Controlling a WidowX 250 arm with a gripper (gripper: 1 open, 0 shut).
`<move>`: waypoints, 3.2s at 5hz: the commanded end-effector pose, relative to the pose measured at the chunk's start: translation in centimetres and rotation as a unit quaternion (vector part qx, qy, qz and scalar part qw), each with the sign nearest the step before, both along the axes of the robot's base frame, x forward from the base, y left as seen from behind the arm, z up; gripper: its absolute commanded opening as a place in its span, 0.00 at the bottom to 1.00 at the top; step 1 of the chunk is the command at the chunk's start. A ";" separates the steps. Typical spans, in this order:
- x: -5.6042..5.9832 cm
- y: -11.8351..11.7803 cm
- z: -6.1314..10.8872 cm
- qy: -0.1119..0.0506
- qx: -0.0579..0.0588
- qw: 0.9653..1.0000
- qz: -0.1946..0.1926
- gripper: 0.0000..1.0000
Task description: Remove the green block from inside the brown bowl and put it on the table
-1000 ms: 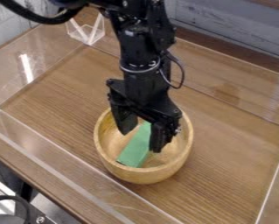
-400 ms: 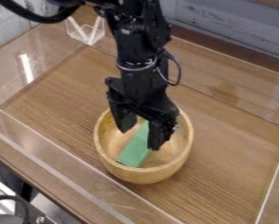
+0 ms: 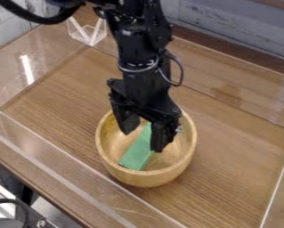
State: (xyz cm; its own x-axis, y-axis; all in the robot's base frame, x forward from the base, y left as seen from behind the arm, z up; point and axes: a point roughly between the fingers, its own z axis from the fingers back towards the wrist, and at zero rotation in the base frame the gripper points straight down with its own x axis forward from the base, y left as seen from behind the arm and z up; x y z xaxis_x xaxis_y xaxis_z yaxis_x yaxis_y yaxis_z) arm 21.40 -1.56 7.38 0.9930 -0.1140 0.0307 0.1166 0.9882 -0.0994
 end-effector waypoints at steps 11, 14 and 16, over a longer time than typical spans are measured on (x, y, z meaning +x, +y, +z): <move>-0.3 -0.2 -2.9 -0.008 -0.007 1.000 0.004 0.00; -0.6 -0.3 -2.2 -0.002 -0.009 1.000 0.007 0.00; -0.8 -0.3 -1.6 0.000 -0.011 1.000 0.010 0.00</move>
